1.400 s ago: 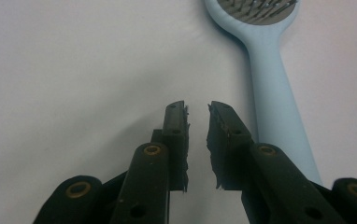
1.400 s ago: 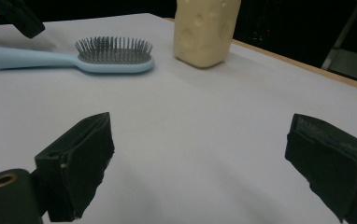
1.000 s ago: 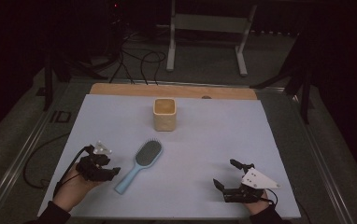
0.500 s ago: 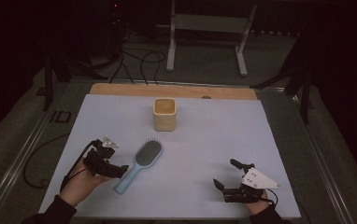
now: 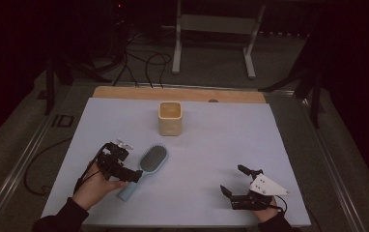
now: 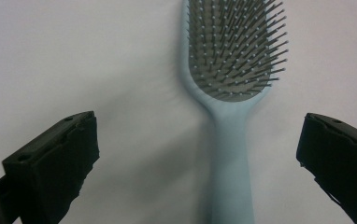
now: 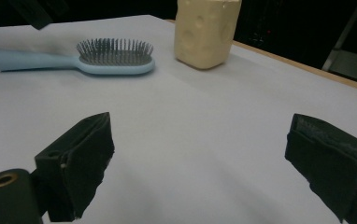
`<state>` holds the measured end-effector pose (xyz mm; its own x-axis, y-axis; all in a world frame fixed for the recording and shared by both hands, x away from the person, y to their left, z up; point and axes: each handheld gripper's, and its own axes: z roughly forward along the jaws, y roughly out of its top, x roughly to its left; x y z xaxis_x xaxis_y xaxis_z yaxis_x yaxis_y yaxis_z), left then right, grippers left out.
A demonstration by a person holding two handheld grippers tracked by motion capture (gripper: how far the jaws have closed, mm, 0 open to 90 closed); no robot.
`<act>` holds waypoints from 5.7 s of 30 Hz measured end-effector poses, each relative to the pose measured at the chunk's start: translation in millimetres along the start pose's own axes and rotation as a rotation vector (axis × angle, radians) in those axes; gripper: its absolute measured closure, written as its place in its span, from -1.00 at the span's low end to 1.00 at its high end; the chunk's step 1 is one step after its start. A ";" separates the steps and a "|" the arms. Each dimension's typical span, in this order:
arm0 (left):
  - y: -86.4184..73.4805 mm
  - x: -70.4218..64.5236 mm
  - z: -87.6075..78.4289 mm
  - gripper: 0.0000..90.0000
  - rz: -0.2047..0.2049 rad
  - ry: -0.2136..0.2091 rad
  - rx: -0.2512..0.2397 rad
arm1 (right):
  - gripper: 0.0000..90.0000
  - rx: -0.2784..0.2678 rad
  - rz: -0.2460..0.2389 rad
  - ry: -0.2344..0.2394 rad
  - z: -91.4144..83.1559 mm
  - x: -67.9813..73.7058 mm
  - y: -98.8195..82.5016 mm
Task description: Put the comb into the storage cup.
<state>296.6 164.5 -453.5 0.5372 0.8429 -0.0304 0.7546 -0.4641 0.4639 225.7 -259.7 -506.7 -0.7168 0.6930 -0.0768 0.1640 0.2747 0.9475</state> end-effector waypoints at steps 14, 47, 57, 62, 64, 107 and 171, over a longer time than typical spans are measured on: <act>0.7 -12.8 19.8 -1.00 -0.030 -0.022 0.003 | -0.83 -0.001 -0.002 0.002 -0.1 -0.4 -0.1; 0.2 -17.2 47.5 0.06 0.019 -0.046 0.102 | -0.83 -0.004 -0.004 -0.001 -0.9 -0.1 0.7; 6.6 -20.6 48.5 0.20 0.019 -0.029 0.150 | -0.83 -0.006 -0.004 -0.006 -1.5 -0.6 1.0; 9.9 -21.6 49.1 0.24 0.019 -0.025 0.179 | -0.83 -0.004 0.000 -0.008 -2.1 -0.7 1.0; 10.4 -20.8 49.2 0.26 0.009 -0.030 0.186 | -0.83 -0.005 -0.003 -0.009 -2.7 -0.5 1.5; -0.2 -20.2 19.0 0.56 0.149 -0.030 -0.007 | -0.83 -0.004 0.005 -0.016 -1.9 -1.6 0.9; 38.0 -19.3 -39.0 0.56 0.106 -0.051 -0.460 | -0.83 -0.005 0.007 -0.015 -0.8 -2.3 1.0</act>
<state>300.2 141.2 -400.7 0.6289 0.7775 0.0000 0.4556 -0.3686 0.8103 226.9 -261.6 -505.4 -0.7053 0.7049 -0.0745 0.1659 0.2664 0.9495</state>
